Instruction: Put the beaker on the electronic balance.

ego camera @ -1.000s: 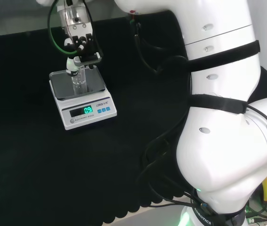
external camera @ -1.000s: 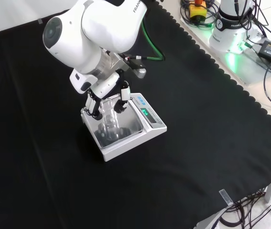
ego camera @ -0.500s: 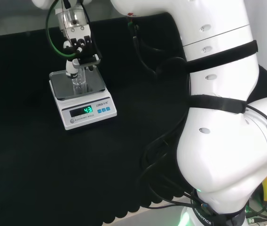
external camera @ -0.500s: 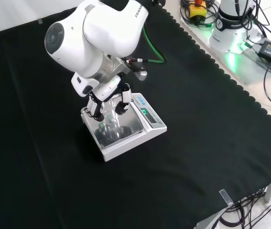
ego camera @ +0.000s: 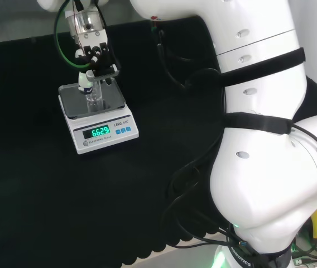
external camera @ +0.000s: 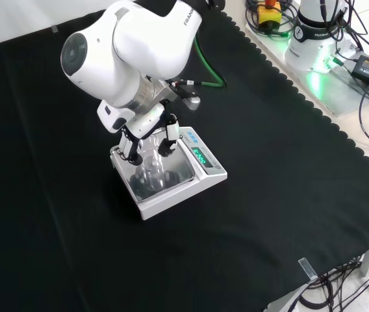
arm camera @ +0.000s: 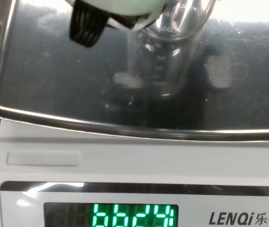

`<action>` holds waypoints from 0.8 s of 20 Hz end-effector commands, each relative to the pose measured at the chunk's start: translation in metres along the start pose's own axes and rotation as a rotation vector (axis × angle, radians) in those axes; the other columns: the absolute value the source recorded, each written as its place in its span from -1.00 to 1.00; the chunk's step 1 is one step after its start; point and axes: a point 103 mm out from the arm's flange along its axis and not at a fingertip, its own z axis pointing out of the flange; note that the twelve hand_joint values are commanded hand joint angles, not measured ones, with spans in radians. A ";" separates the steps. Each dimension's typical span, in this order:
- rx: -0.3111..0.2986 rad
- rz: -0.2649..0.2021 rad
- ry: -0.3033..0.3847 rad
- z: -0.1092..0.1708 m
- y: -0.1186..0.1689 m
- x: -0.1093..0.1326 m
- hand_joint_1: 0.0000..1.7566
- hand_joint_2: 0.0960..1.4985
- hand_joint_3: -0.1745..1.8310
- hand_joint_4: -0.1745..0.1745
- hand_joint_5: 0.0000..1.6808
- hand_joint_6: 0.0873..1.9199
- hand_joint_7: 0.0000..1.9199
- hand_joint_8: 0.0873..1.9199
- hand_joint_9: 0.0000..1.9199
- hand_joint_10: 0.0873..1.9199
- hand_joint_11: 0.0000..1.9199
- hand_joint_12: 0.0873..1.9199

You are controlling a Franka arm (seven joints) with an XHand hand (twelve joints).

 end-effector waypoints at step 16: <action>-0.033 -0.048 0.035 -0.006 -0.008 -0.001 -0.31 -0.22 -0.48 -0.49 -0.80 -0.83 -0.97 -0.16 -0.99 -0.14 -0.71 0.45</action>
